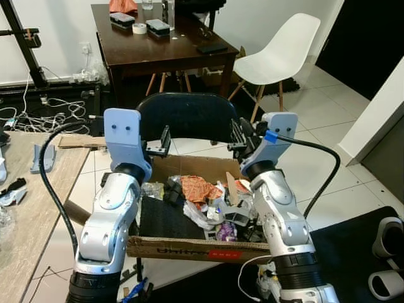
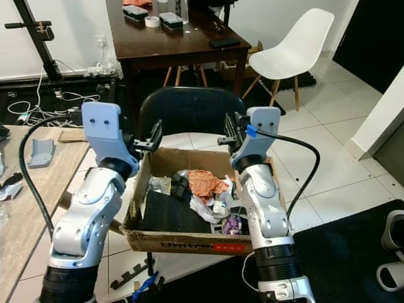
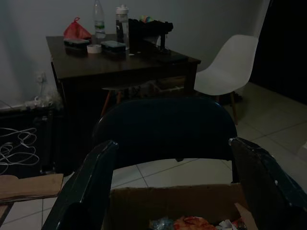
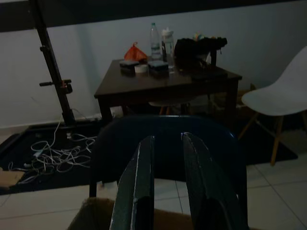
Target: Picking trash to rubbish bin
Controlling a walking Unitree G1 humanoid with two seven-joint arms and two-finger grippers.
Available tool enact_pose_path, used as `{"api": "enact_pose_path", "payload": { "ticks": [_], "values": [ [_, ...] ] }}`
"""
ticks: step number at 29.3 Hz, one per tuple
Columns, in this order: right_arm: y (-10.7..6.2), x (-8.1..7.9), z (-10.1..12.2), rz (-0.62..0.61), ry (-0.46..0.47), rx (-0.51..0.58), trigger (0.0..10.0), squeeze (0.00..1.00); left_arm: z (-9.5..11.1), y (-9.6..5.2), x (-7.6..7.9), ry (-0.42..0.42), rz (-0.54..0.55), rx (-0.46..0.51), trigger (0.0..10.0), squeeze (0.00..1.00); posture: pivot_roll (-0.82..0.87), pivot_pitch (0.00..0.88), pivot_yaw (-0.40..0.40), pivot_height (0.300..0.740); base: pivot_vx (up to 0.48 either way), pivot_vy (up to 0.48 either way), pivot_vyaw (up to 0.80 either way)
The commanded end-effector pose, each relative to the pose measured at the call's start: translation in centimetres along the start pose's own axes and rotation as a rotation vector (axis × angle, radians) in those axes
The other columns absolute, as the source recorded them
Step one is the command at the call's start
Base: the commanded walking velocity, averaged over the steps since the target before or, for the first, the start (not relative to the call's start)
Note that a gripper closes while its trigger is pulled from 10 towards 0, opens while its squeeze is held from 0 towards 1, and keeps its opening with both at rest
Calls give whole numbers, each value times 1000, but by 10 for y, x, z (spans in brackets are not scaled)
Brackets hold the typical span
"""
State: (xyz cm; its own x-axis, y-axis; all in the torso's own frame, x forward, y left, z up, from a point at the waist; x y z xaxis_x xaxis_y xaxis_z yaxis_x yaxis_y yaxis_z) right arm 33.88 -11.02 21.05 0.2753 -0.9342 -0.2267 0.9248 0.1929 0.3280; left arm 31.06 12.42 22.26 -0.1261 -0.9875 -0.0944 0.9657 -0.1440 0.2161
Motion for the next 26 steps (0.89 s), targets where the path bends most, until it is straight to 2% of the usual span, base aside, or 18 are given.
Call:
{"api": "enact_pose_path", "payload": {
  "ticks": [1,8,12,14,16,26],
  "values": [
    [-4,1,-1,-3,10,-13,10000,0,-1,-3,1,-10,-8,-7,10000,0,160,86,-34,740,0,0,0],
    [-6,1,-3,-1,21,-27,10000,0,-1,-3,2,-9,-10,-12,10000,0,156,81,-31,740,0,0,0],
    [-7,-1,-2,28,-31,-37,10000,0,-1,-3,2,-7,-8,-11,10000,0,157,74,-31,740,0,0,0],
    [-7,-1,-2,29,-26,-37,10000,0,-1,-3,2,-6,-9,-11,10000,0,157,74,-31,740,0,0,0],
    [-7,-2,-4,31,-49,-47,10000,0,-1,-3,1,-3,-6,-14,10000,0,162,64,-31,740,0,0,800],
    [-9,-3,-7,26,-39,-52,10000,0,-1,-6,1,3,-7,-16,10000,0,171,44,-36,740,0,0,800]
  ]
}}
Point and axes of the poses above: a point about 5 cm out from each wrist's last joint towards the gripper, its own y axis pointing out of the wrist towards the gripper, its own z axis along the axis of the wrist's last joint, x = y × z, the point moved 1 cm from there along y, pointing out of the wrist towards the gripper, and after that the axes turned 7 degrees about y, right-handed, at the moved point
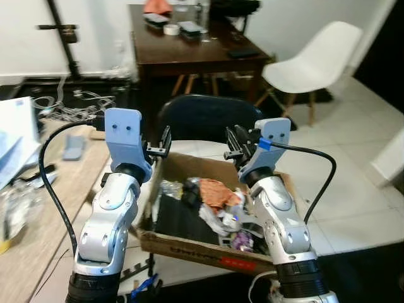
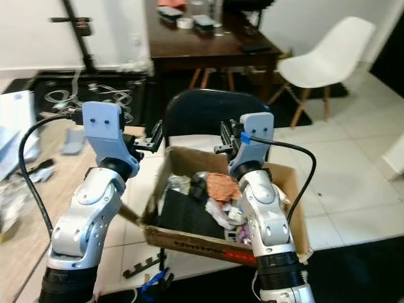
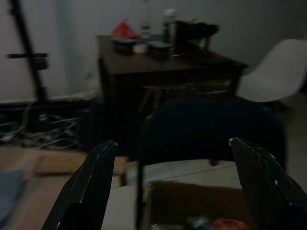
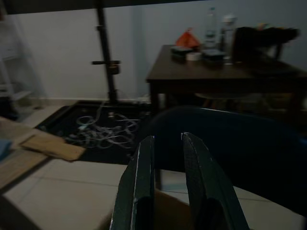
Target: Picking trash to rubbish bin
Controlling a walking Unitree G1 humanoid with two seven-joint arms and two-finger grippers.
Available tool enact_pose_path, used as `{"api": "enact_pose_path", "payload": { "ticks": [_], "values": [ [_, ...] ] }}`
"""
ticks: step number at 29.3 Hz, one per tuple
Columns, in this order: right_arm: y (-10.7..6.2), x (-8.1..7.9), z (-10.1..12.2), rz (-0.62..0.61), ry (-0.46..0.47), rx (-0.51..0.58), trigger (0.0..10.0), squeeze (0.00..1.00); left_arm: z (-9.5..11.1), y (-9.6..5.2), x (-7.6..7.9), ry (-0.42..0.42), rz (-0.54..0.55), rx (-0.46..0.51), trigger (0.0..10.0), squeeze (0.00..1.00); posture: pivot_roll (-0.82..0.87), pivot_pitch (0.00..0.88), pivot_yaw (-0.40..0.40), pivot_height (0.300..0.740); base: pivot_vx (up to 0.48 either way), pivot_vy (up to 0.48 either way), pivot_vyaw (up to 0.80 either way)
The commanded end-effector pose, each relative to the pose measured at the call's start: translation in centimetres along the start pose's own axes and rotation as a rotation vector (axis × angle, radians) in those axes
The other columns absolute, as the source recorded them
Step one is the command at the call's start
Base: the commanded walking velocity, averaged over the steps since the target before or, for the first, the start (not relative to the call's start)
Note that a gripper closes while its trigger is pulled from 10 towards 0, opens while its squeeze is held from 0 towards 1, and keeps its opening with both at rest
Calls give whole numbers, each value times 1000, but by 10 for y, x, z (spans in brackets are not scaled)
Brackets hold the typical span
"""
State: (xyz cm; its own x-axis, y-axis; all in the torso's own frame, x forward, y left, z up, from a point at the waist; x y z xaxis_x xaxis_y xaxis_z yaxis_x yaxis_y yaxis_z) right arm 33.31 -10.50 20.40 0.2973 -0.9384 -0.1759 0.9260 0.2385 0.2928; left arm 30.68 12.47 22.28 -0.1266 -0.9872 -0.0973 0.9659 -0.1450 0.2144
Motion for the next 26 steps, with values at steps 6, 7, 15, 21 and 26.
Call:
{"api": "enact_pose_path", "payload": {
  "ticks": [6,7,15,21,26],
  "values": [
    [-4,2,-2,-14,13,-9,10000,0,-4,-5,0,-1,-4,-29,10000,0,173,32,-38,740,0,0,800],
    [-4,2,-2,-16,13,-9,10000,0,-4,-5,0,-1,-5,-33,10000,0,173,32,-38,740,0,0,800],
    [-5,4,-3,-29,26,-8,10000,0,-6,-7,0,14,1,-46,10000,0,181,18,-38,740,0,0,800],
    [-7,4,-6,-30,32,-17,10000,0,-8,-8,-3,29,11,-68,10000,0,185,20,-42,740,0,0,800],
    [-9,3,-7,-29,36,-25,10000,0,-10,-9,-2,46,4,-79,10000,0,185,21,-43,740,0,0,800]
  ]
}}
Point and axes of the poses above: a point about 5 cm out from each wrist's last joint towards the gripper, its own y axis pointing out of the wrist towards the gripper, its own z axis along the axis of the wrist's last joint, x = y × z, the point moved 1 cm from there along y, pointing out of the wrist towards the gripper, and after that the axes turned 7 degrees about y, right-handed, at the moved point
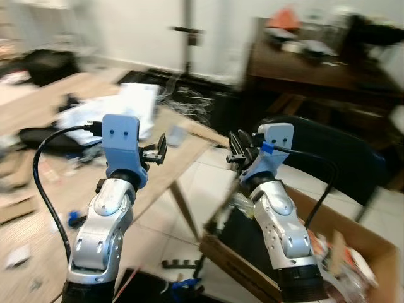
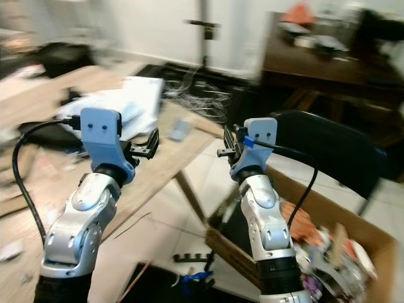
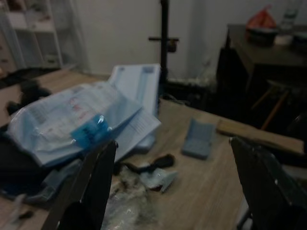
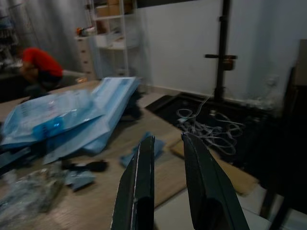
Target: Picking trash to rubbish bin
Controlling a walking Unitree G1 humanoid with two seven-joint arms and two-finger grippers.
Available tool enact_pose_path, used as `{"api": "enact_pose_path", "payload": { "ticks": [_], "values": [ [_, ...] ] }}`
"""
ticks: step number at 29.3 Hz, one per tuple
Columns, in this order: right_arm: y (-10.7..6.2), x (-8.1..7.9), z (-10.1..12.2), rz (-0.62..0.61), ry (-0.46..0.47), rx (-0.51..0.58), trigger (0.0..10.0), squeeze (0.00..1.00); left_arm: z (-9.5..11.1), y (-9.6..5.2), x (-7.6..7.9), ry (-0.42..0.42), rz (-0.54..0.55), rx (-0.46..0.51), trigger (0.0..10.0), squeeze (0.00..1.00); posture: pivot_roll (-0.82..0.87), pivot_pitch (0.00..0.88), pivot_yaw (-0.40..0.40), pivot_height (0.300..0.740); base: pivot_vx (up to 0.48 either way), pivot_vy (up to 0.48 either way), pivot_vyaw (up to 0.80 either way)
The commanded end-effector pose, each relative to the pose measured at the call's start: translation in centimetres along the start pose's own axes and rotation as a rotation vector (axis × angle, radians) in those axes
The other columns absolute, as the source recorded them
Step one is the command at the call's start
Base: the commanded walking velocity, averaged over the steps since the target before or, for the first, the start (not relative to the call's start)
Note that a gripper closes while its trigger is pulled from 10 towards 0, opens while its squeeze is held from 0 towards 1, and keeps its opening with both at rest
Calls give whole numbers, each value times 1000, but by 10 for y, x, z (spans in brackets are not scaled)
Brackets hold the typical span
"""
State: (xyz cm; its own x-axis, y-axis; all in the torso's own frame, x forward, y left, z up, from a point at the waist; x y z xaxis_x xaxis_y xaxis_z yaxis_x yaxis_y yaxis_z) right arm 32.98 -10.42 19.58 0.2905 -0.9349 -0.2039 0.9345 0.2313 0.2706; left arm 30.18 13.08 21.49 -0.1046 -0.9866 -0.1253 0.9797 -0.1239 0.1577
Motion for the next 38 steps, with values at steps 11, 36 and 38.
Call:
{"api": "enact_pose_path", "payload": {
  "ticks": [11,36,38],
  "values": [
    [-4,9,-8,-82,32,-41,10000,0,-15,-2,6,61,-31,-91,10000,0,186,45,-35,740,0,0,727],
    [-5,15,-15,-186,45,-97,10000,0,-23,5,20,102,-92,-160,10000,0,169,60,-17,740,0,-115,0],
    [-5,14,-15,-182,47,-97,10000,0,-24,4,20,102,-98,-166,10000,0,171,58,-20,740,0,0,0]
  ]
}}
Point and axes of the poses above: a point about 5 cm out from each wrist's last joint towards the gripper, its own y axis pointing out of the wrist towards the gripper, its own z axis along the axis of the wrist's last joint, x = y × z, the point moved 1 cm from there along y, pointing out of the wrist towards the gripper, and after that the axes turned 7 degrees about y, right-handed, at the moved point
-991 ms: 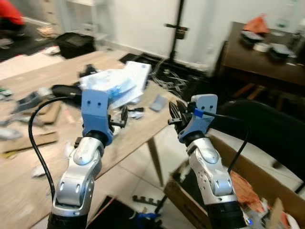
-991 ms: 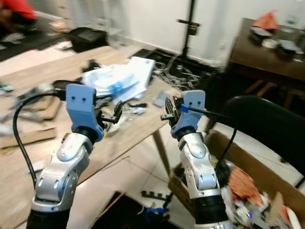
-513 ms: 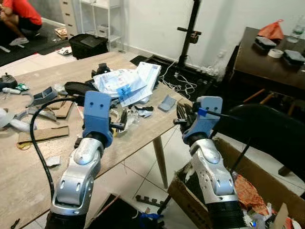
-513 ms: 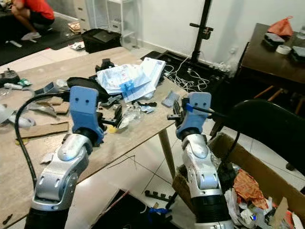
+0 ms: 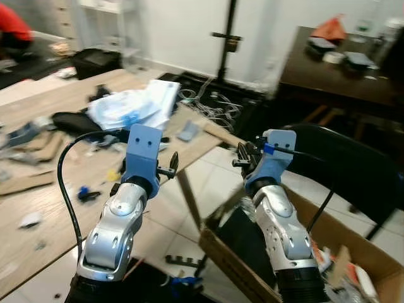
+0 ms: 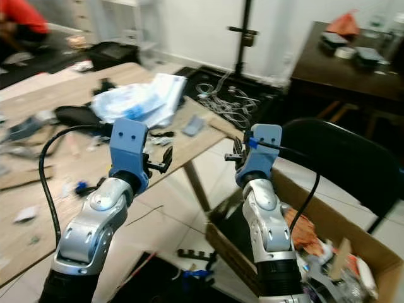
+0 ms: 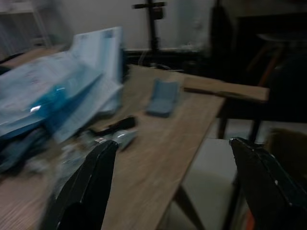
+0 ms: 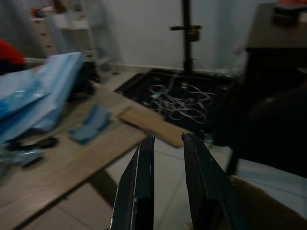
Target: Picking trash to rubbish bin
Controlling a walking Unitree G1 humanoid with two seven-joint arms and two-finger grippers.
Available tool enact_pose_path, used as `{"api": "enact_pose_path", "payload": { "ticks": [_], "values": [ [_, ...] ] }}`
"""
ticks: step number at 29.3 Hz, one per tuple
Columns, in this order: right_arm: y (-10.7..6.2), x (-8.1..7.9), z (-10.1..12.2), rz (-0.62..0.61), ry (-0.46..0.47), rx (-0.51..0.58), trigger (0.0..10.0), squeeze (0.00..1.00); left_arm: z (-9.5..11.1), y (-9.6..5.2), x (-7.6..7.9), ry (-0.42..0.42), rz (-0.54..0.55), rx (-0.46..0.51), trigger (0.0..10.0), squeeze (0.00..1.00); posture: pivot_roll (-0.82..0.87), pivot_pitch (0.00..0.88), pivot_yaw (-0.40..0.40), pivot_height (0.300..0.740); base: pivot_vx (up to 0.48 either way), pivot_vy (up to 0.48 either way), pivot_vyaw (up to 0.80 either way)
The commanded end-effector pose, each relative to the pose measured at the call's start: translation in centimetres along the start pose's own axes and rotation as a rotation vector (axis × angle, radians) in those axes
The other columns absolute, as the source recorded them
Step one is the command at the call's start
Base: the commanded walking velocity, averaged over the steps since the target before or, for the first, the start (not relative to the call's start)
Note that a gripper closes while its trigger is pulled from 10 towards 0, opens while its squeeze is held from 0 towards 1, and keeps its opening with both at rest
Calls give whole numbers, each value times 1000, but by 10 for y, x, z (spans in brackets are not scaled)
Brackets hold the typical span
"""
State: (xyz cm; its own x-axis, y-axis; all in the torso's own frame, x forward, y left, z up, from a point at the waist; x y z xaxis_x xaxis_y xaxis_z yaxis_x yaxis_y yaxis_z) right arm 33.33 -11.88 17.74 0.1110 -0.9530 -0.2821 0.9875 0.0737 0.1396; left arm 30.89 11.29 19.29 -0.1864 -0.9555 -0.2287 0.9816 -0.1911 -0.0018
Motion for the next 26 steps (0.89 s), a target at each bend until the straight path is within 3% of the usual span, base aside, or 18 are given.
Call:
{"api": "enact_pose_path", "payload": {
  "ticks": [1,9,13,18,26],
  "values": [
    [-1,-5,-2,14,7,-10,10000,0,-4,-1,2,3,-9,-23,10000,0,171,58,-20,740,0,0,0],
    [1,-11,-3,31,13,-20,10000,0,0,-2,5,-23,-18,-14,10000,0,175,59,-25,740,0,0,0],
    [1,-14,-2,43,-9,-20,10000,0,1,-3,6,-74,-14,-7,10000,0,175,57,-31,740,0,0,0],
    [2,-17,-2,60,-25,-22,10000,0,2,-2,7,-54,-11,3,10000,0,169,60,-44,740,0,0,0],
    [1,-22,-1,89,-42,-29,10000,0,-3,-3,5,-93,20,-13,10000,0,144,46,-73,740,0,0,0]
  ]
}}
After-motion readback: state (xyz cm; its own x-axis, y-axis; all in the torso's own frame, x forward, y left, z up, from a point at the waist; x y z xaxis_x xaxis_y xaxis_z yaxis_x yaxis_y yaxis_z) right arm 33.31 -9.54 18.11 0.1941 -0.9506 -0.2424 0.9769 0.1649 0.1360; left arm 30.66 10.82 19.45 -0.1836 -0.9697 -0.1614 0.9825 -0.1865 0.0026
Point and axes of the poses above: a point about 5 cm out from each wrist's last joint towards the gripper, its own y axis pointing out of the wrist towards the gripper, its own z axis along the axis of the wrist's last joint, x = y × z, the point moved 1 cm from there along y, pointing out of the wrist towards the gripper, and after that the axes turned 7 degrees about y, right-handed, at the moved point
